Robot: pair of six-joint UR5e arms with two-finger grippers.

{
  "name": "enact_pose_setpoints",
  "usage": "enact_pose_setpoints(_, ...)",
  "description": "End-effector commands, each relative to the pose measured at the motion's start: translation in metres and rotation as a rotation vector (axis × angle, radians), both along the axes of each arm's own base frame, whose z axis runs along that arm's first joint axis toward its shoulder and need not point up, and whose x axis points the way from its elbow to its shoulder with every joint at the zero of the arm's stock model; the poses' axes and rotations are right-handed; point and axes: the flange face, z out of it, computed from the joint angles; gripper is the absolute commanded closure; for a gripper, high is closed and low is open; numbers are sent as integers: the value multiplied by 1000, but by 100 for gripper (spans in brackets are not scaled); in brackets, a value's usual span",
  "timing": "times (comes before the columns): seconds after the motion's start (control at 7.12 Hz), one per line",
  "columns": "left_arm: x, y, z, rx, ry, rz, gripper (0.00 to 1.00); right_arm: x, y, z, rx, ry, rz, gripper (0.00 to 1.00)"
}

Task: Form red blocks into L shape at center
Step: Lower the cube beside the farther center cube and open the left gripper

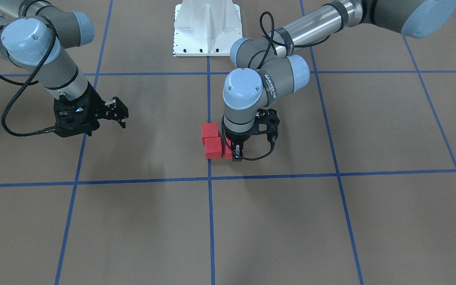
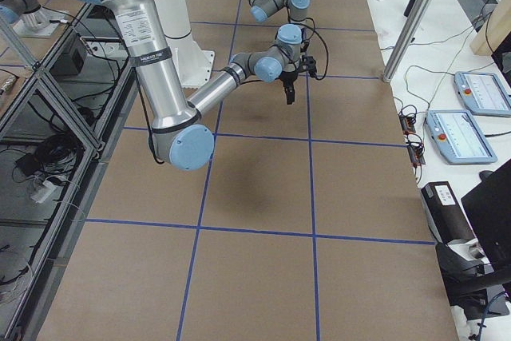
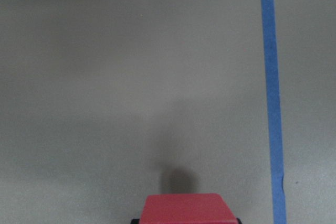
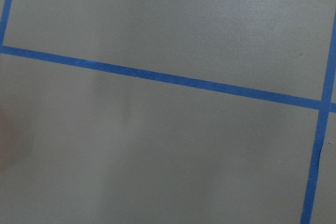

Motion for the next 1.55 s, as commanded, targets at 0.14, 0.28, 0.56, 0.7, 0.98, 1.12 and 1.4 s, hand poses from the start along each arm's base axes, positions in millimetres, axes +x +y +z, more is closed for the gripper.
enact_pose_setpoints(0.14, 5, 4, -4, 0, 2, 6, 100, 0, 0, 0, 1, 1, 1, 1)
enact_pose_setpoints(0.28, 6, 6, -4, -4, 2, 6, 100, 0, 0, 2, -1, 3, 1, 1)
enact_pose_setpoints(0.56, 7, 7, -3, -8, 1, 4, 100, -2, 1, 2, -1, 3, -2, 1)
enact_pose_setpoints(0.7, 7, 7, -4, -7, 2, 4, 100, -2, 0, 1, 0, 3, -1, 1)
enact_pose_setpoints(0.98, 8, 8, -4, -6, 2, 7, 100, -2, 0, 0, 2, 3, 0, 1)
enact_pose_setpoints(1.12, 8, 8, -4, -6, 2, 7, 100, -2, 0, 0, 2, 3, 0, 1)
enact_pose_setpoints(1.4, 8, 8, -5, -4, 3, 8, 77, -3, -1, 1, 1, 5, -1, 1)
